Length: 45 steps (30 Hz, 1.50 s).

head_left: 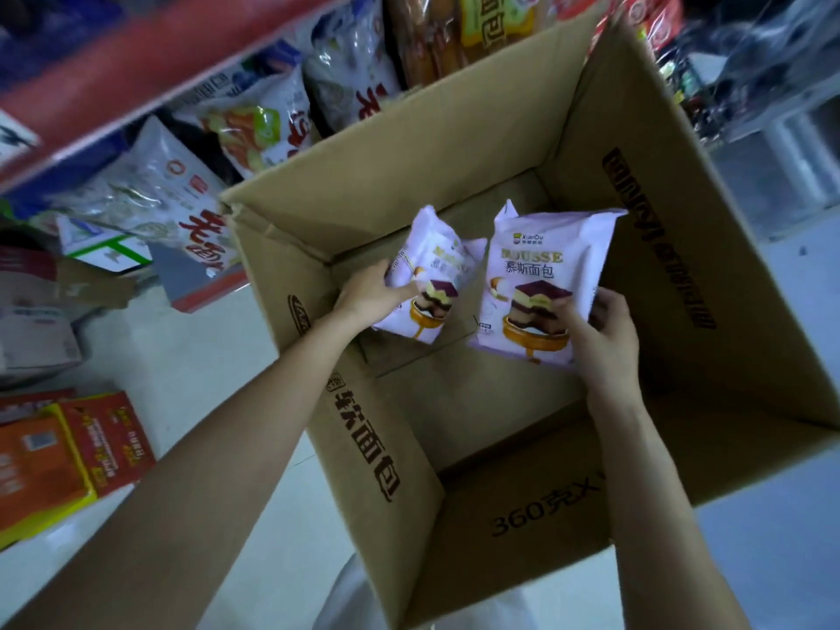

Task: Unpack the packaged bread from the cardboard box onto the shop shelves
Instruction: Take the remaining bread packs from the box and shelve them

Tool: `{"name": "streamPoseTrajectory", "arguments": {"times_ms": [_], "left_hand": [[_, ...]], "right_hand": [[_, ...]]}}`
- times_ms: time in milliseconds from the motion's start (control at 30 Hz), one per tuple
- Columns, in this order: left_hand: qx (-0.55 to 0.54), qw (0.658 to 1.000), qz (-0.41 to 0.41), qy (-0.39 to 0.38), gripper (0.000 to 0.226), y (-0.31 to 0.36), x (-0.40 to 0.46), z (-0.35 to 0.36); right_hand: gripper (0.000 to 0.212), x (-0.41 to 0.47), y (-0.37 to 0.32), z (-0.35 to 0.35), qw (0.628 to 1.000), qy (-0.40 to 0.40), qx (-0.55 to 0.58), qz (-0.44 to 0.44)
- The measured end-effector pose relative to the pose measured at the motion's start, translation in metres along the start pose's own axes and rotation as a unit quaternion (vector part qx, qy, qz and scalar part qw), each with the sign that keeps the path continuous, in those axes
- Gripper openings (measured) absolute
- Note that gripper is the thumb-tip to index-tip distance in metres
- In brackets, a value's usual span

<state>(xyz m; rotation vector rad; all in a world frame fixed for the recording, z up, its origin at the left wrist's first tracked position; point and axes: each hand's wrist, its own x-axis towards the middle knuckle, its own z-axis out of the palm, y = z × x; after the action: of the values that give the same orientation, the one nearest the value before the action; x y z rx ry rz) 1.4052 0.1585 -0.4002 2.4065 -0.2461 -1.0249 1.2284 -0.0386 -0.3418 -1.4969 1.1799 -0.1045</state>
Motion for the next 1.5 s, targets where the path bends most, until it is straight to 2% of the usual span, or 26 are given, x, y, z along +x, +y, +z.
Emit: {"name": "streamPoseTrajectory", "arguments": {"times_ms": [67, 133, 300, 467, 533, 733, 867, 933, 1000, 1133, 1233, 1267, 1367, 1467, 1500], "left_hand": [[-0.119, 0.992, -0.01, 0.039, 0.055, 0.011, -0.03, -0.01], [-0.225, 0.971, -0.016, 0.083, 0.046, 0.017, -0.065, -0.021], [-0.35, 0.917, -0.013, 0.19, 0.022, 0.029, -0.161, -0.064], [-0.372, 0.886, -0.005, 0.278, 0.019, 0.015, -0.242, -0.105], [-0.373, 0.874, 0.003, 0.311, 0.015, 0.005, -0.265, -0.121], [-0.381, 0.834, 0.015, 0.399, 0.025, -0.02, -0.31, -0.186], [-0.382, 0.815, 0.037, 0.434, 0.028, -0.044, -0.322, -0.236], [-0.368, 0.817, 0.047, 0.443, 0.04, -0.058, -0.323, -0.263], [-0.356, 0.819, 0.067, 0.445, 0.044, -0.076, -0.319, -0.289], [-0.329, 0.826, 0.101, 0.447, 0.017, -0.103, -0.296, -0.341], [-0.315, 0.844, 0.131, 0.414, 0.011, -0.117, -0.268, -0.378], [-0.317, 0.849, 0.139, 0.398, 0.014, -0.121, -0.256, -0.389], [-0.326, 0.871, 0.13, 0.344, 0.039, -0.13, -0.217, -0.416], [-0.299, 0.893, 0.089, 0.326, 0.049, -0.142, -0.188, -0.425], [-0.285, 0.9, 0.079, 0.319, 0.047, -0.145, -0.185, -0.425]], "right_hand": [[0.031, -0.02, -0.013, -0.01, 0.998, -0.007, 0.067, 0.017], [0.032, -0.04, -0.029, -0.018, 0.994, -0.023, 0.105, 0.019], [0.025, -0.093, -0.075, -0.036, 0.988, -0.114, 0.102, -0.012], [0.032, -0.139, -0.114, -0.037, 0.978, -0.184, 0.078, -0.053], [0.029, -0.152, -0.134, -0.028, 0.973, -0.206, 0.072, -0.075], [0.014, -0.183, -0.193, 0.028, 0.948, -0.273, 0.04, -0.155], [0.027, -0.204, -0.223, 0.071, 0.917, -0.35, 0.028, -0.187], [0.036, -0.215, -0.236, 0.096, 0.903, -0.376, 0.01, -0.209], [0.038, -0.224, -0.245, 0.122, 0.894, -0.386, 0.005, -0.227], [0.052, -0.242, -0.261, 0.173, 0.893, -0.376, -0.002, -0.246], [0.053, -0.251, -0.272, 0.205, 0.903, -0.341, 0.015, -0.262], [0.054, -0.253, -0.276, 0.215, 0.904, -0.329, 0.012, -0.272], [0.059, -0.255, -0.285, 0.244, 0.897, -0.294, -0.033, -0.327], [0.06, -0.256, -0.295, 0.272, 0.882, -0.277, -0.089, -0.37], [0.06, -0.258, -0.298, 0.283, 0.874, -0.274, -0.119, -0.384]]}}
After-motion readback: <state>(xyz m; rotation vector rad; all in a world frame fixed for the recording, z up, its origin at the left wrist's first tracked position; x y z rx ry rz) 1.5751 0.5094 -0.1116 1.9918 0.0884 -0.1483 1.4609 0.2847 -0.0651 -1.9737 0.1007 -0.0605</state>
